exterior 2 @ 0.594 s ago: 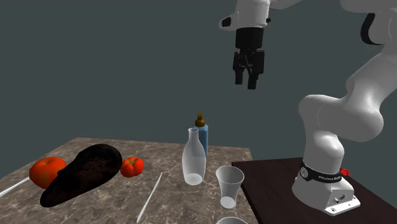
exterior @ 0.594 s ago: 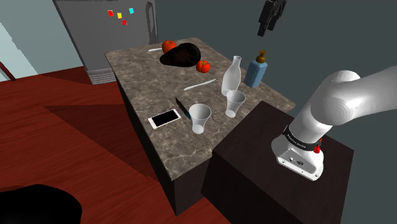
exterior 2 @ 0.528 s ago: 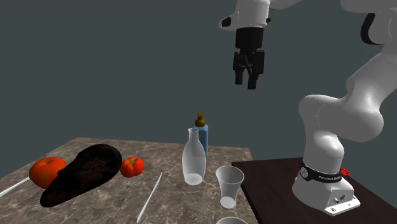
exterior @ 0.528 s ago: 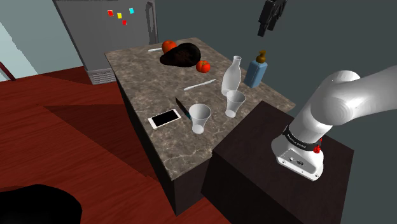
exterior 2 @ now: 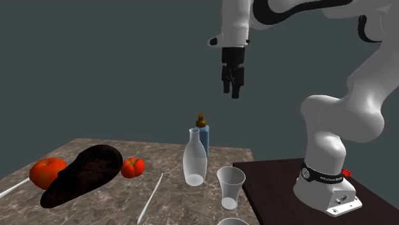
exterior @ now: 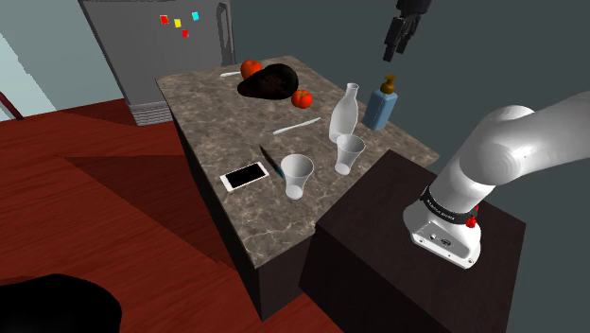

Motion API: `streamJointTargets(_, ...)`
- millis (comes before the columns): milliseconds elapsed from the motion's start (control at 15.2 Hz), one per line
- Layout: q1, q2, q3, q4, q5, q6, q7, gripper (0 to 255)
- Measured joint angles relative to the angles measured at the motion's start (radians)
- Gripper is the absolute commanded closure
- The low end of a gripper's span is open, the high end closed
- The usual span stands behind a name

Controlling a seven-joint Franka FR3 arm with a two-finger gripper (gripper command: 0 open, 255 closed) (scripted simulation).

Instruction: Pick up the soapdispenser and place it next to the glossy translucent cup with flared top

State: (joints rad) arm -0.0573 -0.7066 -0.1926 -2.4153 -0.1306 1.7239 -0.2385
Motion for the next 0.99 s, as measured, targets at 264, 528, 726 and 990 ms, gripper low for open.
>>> streamJointTargets(264,-0.023,0.083,-0.082,0.003,-0.037,0.086,-0.076,0)
streamJointTargets(528,-0.038,0.177,-0.159,0.035,-0.057,0.154,-0.151,0)
streamJointTargets(726,-0.047,0.262,-0.225,0.058,-0.062,0.221,-0.217,0)
streamJointTargets(990,-0.049,0.386,-0.301,0.104,-0.041,0.301,-0.300,0)
